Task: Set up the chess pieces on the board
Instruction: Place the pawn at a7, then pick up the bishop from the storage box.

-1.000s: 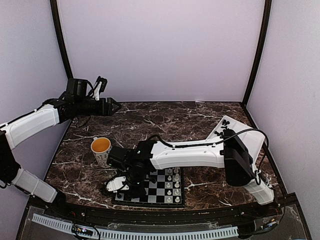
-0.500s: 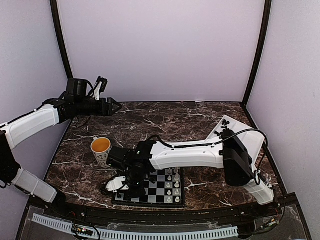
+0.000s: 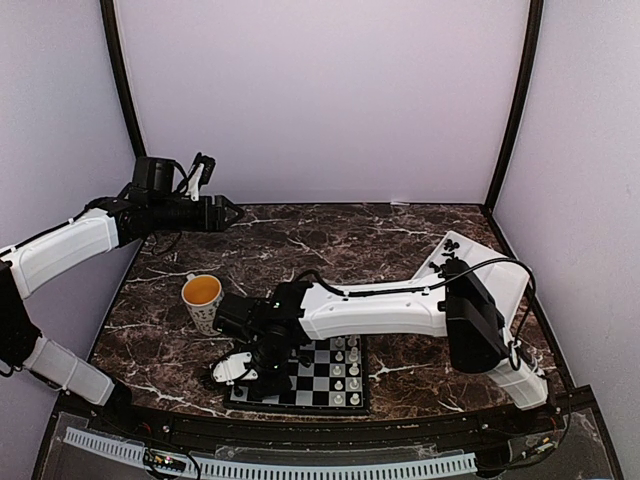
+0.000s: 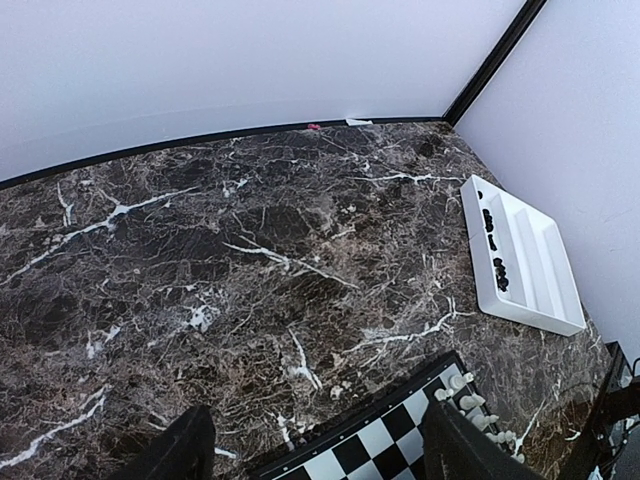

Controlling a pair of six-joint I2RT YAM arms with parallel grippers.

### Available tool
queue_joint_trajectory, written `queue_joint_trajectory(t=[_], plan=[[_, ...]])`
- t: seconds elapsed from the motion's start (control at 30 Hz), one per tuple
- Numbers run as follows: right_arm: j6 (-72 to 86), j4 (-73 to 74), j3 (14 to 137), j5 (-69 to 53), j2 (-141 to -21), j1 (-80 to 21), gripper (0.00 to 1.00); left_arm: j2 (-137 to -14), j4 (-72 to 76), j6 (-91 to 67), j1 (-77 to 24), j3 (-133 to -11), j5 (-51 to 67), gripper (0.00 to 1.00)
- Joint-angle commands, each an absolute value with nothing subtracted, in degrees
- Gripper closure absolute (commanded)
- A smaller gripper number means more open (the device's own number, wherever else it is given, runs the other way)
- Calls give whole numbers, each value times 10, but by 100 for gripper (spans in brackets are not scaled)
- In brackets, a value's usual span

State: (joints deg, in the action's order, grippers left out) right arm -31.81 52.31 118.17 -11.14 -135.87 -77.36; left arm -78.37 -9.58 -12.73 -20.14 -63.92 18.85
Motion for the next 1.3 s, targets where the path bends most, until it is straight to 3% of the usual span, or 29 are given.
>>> queue_joint_trajectory(t=[0.0,0.1,0.27,0.43,0.7,0.93,1.27], plan=[[-325,528,1206,-109,-1353,-781,68,-769,-98,-131,-202,-642,199,26],[-353,540,1205,-128,-1313,-771,59,-768,-95,-132,-202,-640,204,26],[-387,572,1158,-164,-1233,-730,58,-771,-74,-126,-202,-628,216,26],[-391,563,1033,-150,-1128,-652,61,-774,-44,-125,-206,-612,229,26],[-301,468,828,-119,-962,-412,71,-817,-62,-99,-264,-648,218,29],[-255,424,738,-108,-936,-230,82,-864,-76,-85,-307,-695,247,31],[-278,447,729,-43,-981,-184,86,-940,-121,-74,-342,-773,262,32]])
